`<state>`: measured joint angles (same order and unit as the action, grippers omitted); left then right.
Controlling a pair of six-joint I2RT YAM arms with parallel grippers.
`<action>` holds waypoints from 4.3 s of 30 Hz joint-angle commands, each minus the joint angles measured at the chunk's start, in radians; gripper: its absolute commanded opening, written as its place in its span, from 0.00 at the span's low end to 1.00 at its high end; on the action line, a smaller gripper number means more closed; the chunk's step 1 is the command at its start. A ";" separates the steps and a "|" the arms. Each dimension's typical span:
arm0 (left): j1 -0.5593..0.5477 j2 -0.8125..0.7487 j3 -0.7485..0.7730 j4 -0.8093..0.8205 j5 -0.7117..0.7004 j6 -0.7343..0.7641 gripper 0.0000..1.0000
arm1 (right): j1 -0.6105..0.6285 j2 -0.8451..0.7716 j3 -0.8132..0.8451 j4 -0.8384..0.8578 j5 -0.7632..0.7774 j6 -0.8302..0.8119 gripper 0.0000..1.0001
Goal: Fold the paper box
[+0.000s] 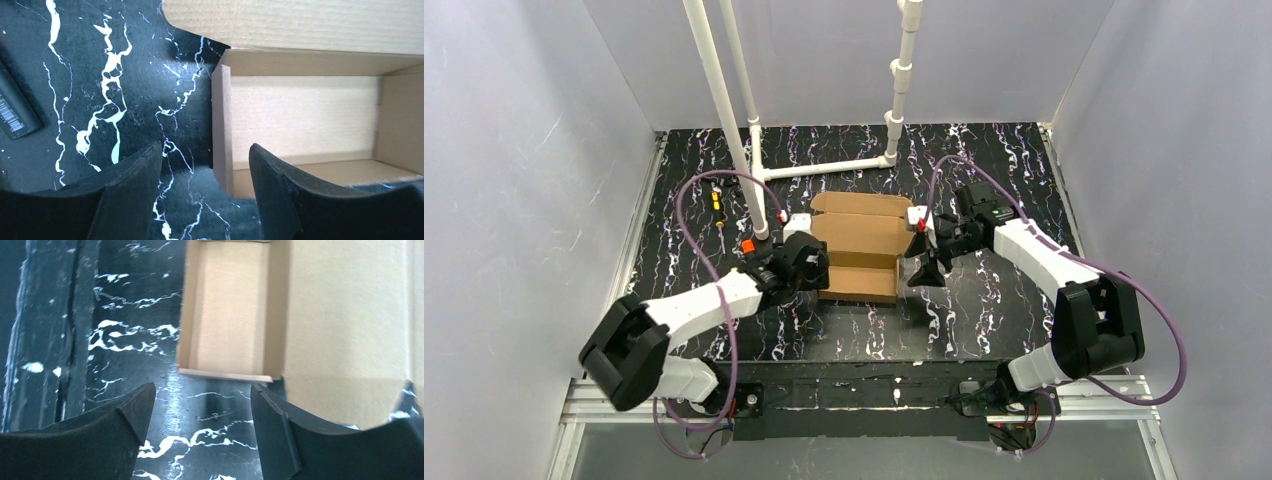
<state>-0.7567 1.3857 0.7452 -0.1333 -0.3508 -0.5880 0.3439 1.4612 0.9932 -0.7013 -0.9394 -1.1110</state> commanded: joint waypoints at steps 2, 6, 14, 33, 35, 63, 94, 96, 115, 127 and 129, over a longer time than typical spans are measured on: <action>0.012 -0.203 -0.120 0.121 0.019 -0.036 0.69 | -0.084 -0.060 -0.046 0.363 -0.005 0.421 0.80; 0.075 -0.305 -0.222 0.220 0.143 -0.093 0.77 | -0.152 -0.054 -0.125 0.677 0.028 0.810 0.85; 0.169 -0.259 -0.198 0.237 0.318 -0.124 0.73 | -0.181 0.067 -0.144 0.920 0.282 1.313 0.95; 0.177 -0.102 -0.190 0.310 0.427 -0.110 0.55 | -0.139 0.409 -0.008 1.194 0.151 1.660 0.70; 0.177 -0.101 -0.194 0.310 0.429 -0.111 0.55 | -0.131 0.421 0.006 1.207 0.142 1.660 0.63; 0.284 -0.569 -0.445 0.486 0.533 0.044 0.98 | -0.183 0.206 -0.354 1.996 -0.183 1.571 0.01; 0.286 -0.169 -0.280 0.617 0.637 -0.083 0.06 | -0.192 0.180 -0.296 1.601 -0.168 1.309 0.01; 0.286 -0.166 -0.270 0.617 0.639 -0.046 0.00 | -0.192 0.179 -0.286 1.581 -0.172 1.309 0.02; 0.286 -0.184 -0.206 0.596 0.577 0.218 0.00 | -0.223 0.144 -0.007 0.599 -0.221 0.592 0.59; 0.292 -0.486 -0.056 -0.040 0.365 0.213 0.89 | -0.278 0.173 0.163 0.032 -0.165 0.219 0.65; 0.296 -0.537 -0.038 -0.164 0.331 0.181 0.89 | -0.278 0.154 0.158 0.032 -0.153 0.226 0.66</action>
<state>-0.4717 0.9524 0.6384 0.0475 0.0879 -0.3862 0.0662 1.6424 1.1187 -0.5175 -1.1110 -0.7967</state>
